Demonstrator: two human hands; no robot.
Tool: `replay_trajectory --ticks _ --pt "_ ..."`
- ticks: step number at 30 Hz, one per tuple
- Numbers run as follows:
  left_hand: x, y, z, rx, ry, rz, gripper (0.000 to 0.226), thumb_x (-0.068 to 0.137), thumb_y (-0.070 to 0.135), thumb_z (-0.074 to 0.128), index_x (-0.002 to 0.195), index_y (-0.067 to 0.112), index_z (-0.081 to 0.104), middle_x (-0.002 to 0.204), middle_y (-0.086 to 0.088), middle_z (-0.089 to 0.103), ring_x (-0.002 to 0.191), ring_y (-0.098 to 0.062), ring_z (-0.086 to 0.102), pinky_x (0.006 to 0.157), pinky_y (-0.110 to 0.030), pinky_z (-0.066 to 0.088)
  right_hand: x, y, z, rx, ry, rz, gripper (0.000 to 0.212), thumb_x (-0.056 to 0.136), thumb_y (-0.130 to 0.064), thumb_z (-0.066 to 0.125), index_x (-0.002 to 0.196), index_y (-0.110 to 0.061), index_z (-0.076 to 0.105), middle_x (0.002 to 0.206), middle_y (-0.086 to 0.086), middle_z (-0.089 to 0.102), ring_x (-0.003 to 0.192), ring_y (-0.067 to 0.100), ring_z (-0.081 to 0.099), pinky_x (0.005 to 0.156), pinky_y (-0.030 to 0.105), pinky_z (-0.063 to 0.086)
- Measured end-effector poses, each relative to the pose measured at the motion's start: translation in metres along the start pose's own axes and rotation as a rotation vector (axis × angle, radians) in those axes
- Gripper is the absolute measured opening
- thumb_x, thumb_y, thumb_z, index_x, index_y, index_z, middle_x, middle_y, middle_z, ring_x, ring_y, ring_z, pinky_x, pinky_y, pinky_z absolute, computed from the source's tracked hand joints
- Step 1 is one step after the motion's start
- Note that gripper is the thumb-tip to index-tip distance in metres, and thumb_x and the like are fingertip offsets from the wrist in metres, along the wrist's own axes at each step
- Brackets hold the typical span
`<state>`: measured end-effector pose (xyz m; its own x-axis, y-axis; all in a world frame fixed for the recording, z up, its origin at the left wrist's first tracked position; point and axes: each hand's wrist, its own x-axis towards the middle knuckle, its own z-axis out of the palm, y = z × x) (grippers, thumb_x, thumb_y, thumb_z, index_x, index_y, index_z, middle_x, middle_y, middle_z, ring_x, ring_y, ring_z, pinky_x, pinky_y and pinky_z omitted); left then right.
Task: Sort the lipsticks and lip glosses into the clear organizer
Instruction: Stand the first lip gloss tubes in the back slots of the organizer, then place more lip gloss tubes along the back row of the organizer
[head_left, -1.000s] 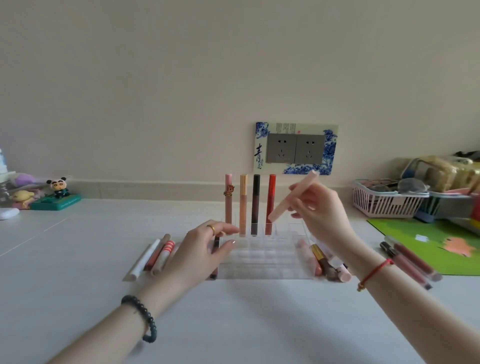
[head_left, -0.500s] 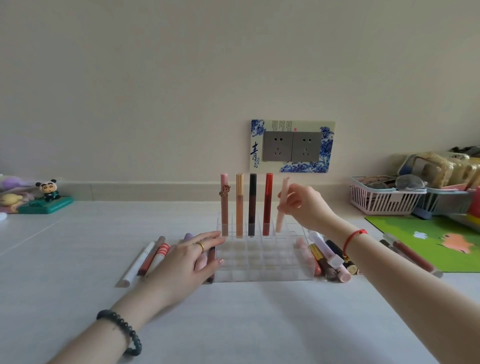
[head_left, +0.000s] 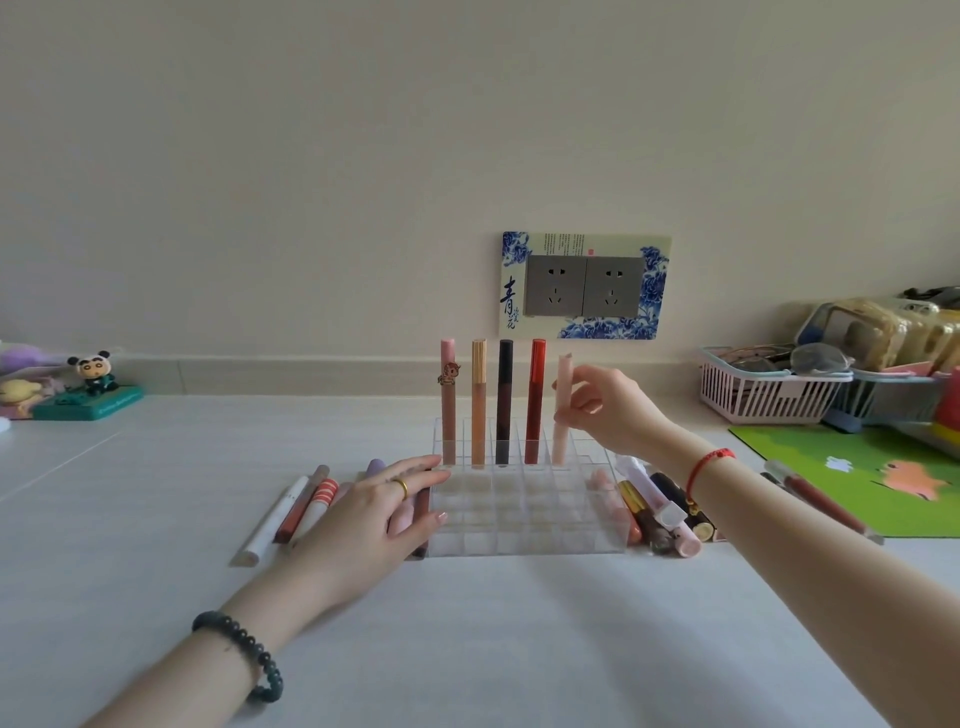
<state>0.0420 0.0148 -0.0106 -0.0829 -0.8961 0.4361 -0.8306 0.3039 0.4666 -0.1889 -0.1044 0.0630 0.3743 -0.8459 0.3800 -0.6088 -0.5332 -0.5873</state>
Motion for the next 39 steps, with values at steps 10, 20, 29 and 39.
replay_trajectory --ticks 10,20,29,39 --pt "0.0 -0.002 0.002 -0.025 0.01 0.005 0.035 0.088 0.035 0.054 0.123 0.032 0.054 0.117 -0.014 0.058 0.132 0.003 0.032 0.11 -0.042 0.029 -0.001 0.002 -0.003 0.005 -0.007 -0.007 0.036 0.079 -0.004 0.064 0.113 -0.006 0.054 0.102 0.014 0.067 0.084 0.017 0.059 0.086 0.031 0.05" --pt "0.0 -0.001 0.001 -0.037 0.011 -0.004 0.035 0.088 0.036 0.054 0.123 0.036 0.052 0.126 0.007 0.055 0.134 0.003 0.028 0.113 -0.04 0.025 -0.016 0.018 -0.05 -0.055 0.012 0.095 0.031 0.077 -0.016 0.069 0.106 -0.011 0.06 0.087 0.003 0.065 0.072 0.012 0.061 0.065 0.019 0.049" --pt "-0.002 0.002 0.003 -0.071 0.053 0.018 0.031 0.087 0.027 0.059 0.116 0.036 0.057 0.121 0.0 0.059 0.132 0.003 0.032 0.112 -0.037 0.027 -0.049 0.051 -0.022 -0.388 -0.186 0.405 0.034 0.078 -0.039 0.062 0.07 -0.006 0.064 0.064 0.005 0.054 0.053 0.016 0.043 0.043 0.021 0.03" --pt "-0.005 0.006 0.003 -0.062 0.065 0.019 0.031 0.087 0.026 0.058 0.117 0.036 0.055 0.137 0.018 0.04 0.13 0.006 0.029 0.114 -0.036 0.02 -0.051 0.046 -0.024 -0.385 -0.121 0.457 0.037 0.082 -0.035 0.054 0.058 -0.008 0.044 0.053 0.001 0.036 0.046 0.014 0.034 0.039 0.021 0.025"
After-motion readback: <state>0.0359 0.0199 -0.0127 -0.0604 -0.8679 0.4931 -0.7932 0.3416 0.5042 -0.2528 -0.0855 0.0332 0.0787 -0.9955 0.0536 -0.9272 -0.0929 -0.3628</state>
